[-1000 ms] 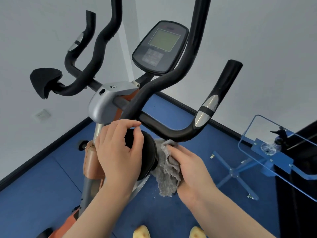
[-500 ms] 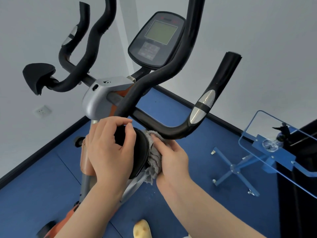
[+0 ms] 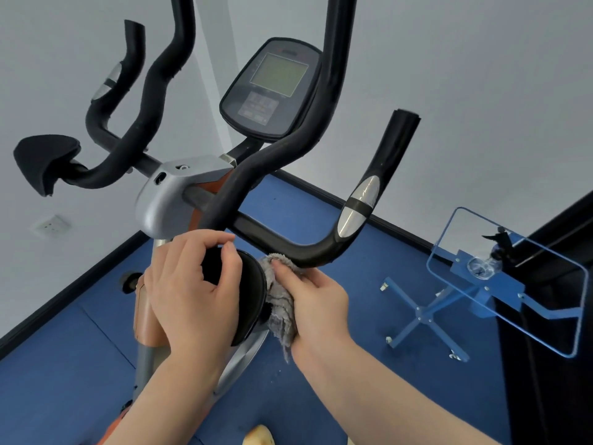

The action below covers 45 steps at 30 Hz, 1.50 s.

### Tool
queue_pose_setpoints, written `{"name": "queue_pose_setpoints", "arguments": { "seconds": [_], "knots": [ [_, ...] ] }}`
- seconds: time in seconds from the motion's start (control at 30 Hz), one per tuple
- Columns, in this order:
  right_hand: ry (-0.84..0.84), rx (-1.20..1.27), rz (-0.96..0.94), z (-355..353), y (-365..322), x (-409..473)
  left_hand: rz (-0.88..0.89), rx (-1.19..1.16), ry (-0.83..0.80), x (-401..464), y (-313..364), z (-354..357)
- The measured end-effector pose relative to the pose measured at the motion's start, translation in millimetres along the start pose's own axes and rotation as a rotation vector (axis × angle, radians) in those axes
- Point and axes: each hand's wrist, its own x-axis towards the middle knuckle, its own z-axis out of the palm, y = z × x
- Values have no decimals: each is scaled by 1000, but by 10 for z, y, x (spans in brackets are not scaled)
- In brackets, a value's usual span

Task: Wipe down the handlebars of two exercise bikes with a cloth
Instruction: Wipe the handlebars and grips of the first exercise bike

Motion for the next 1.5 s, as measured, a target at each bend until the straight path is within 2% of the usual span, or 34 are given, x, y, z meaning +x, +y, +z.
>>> {"name": "queue_pose_setpoints", "arguments": {
  "seconds": [0.1,0.23,0.37,0.47,0.63,0.73,0.87,1.03,1.1,1.2,1.23,1.3,1.37,1.43,1.5],
  "knots": [
    [26,-31,-78,-178,-83,-65,-8,-23,-56,17,74,-34],
    [140,-83,-283,-325,-287,-83,2,-74,-119,72,217,-63],
    [241,-86,-477,-321,-660,55,72,-157,-303,199,413,74],
    [253,-122,-549,-276,-769,115,127,-10,-387,257,512,180],
    [259,-205,-619,-263,-485,41,159,129,-402,268,490,217],
    [295,-246,-636,-225,-757,208,147,142,-412,264,497,215],
    [366,-314,-855,-163,-1270,512,132,145,-411,273,505,220],
    [380,-374,-1032,-166,-1122,566,114,139,-403,266,509,200],
    [346,-490,-1205,-152,-1292,634,111,138,-398,277,508,204],
    [203,-895,-1372,-148,-1655,670,105,146,-395,283,509,204],
    [124,-1015,-1351,-163,-1773,664,102,145,-391,284,510,204],
    [-49,-1161,-1166,-192,-2059,658,101,144,-388,283,512,211],
    [-166,-1139,-958,-193,-2298,628,98,143,-379,279,522,217],
    [-141,-990,-889,-220,-2263,607,91,135,-373,271,523,211],
    [9,-994,-1048,-266,-2022,571,89,125,-370,259,520,203]
  ]
}}
